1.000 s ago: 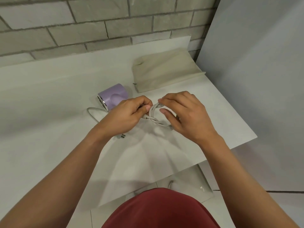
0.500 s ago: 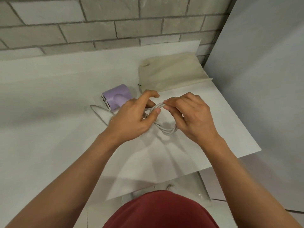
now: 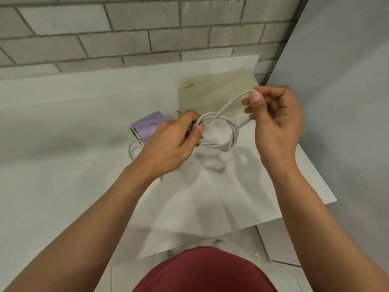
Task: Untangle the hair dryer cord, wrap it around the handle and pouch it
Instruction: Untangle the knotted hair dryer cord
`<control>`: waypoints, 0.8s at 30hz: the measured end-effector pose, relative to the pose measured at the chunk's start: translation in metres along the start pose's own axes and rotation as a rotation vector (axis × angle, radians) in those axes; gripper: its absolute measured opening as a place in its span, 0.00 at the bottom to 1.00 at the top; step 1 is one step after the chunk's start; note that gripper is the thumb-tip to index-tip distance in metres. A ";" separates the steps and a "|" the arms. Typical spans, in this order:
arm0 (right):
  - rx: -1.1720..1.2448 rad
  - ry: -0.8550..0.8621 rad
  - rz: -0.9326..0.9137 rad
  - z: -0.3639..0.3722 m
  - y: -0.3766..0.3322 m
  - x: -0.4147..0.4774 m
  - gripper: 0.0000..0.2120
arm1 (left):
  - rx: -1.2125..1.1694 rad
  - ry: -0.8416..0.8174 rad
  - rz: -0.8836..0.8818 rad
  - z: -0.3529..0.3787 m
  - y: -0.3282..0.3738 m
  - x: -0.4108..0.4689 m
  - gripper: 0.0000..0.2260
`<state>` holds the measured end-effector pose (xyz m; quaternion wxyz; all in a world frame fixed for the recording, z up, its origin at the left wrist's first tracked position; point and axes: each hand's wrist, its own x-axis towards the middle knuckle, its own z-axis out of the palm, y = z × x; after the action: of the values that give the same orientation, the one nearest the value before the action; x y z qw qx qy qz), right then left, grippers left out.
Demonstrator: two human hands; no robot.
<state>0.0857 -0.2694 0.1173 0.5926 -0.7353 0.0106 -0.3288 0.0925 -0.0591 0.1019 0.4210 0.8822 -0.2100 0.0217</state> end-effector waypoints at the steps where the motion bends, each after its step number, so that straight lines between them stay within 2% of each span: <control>1: -0.062 -0.020 0.009 -0.001 0.000 0.003 0.04 | -0.014 -0.011 -0.011 0.001 0.001 0.001 0.08; 3: -0.263 -0.119 0.008 -0.008 0.003 0.008 0.03 | 0.002 -0.037 -0.031 0.005 0.003 0.003 0.08; 5: -0.562 -0.222 -0.085 -0.016 0.004 0.009 0.11 | 0.030 -0.038 -0.044 0.008 0.003 0.002 0.08; 8: -0.801 -0.230 -0.461 -0.017 -0.009 0.003 0.27 | 0.061 -0.027 -0.050 0.013 0.005 0.004 0.09; 9: -0.820 -0.259 -0.591 -0.016 -0.015 0.001 0.29 | 0.071 -0.025 -0.053 0.014 0.006 0.005 0.10; 11: -0.838 -0.419 -0.777 -0.015 -0.023 -0.003 0.25 | 0.083 -0.027 -0.062 0.015 0.008 0.007 0.10; 14: -0.899 -0.604 -0.773 -0.013 -0.021 -0.005 0.13 | 0.088 -0.053 -0.053 0.015 0.008 0.007 0.09; 18: -0.924 -0.577 -0.697 -0.004 -0.008 -0.008 0.07 | 0.115 -0.089 -0.029 0.017 0.006 0.001 0.09; 22: -0.835 -0.537 -0.700 -0.007 0.004 -0.006 0.12 | 0.137 -0.038 0.001 0.017 0.002 -0.002 0.10; 24: -0.774 -0.510 -0.694 -0.012 0.009 -0.006 0.12 | 0.094 -0.044 0.009 0.016 0.000 -0.002 0.10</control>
<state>0.0785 -0.2797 0.1072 0.1220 -0.9149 -0.2547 -0.2886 0.0881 -0.0701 0.0916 0.3744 0.9002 -0.2219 0.0139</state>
